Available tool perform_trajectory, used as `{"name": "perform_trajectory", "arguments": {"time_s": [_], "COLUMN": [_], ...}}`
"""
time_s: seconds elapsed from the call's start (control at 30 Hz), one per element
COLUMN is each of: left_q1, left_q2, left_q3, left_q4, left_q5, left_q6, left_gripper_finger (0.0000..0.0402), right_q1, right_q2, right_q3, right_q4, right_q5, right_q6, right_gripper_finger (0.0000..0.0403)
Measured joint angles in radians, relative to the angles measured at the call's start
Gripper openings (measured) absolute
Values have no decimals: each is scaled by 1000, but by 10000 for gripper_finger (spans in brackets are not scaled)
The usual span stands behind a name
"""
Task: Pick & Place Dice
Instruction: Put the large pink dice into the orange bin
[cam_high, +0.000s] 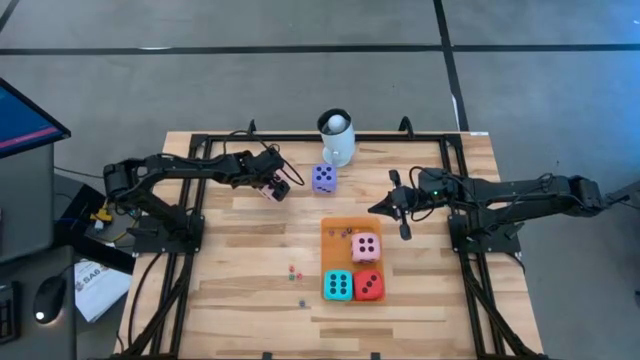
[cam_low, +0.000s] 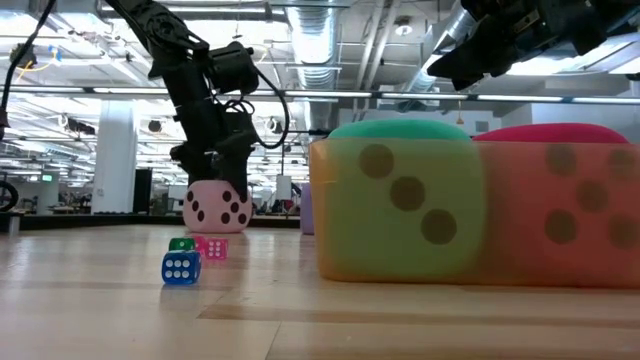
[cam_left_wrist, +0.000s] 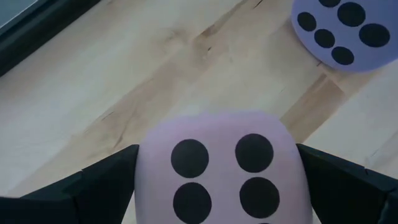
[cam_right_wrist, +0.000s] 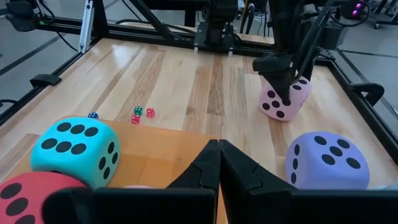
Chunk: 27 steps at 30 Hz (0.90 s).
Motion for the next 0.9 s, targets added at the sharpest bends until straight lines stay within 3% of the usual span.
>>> {"name": "perform_trajectory", "arguments": {"time_s": [0.9], "left_q1": [-2], "left_q2": [5], "left_q3": [-4], "left_q4": [-87], "left_q5": [75], "left_q6": [5], "left_gripper_finger": [400], "right_q1": [0], "right_q2": [0], "right_q3": [0], "right_q4": [0], "right_q5": [0], "right_q6": [0], "right_gripper_finger": [0]}}
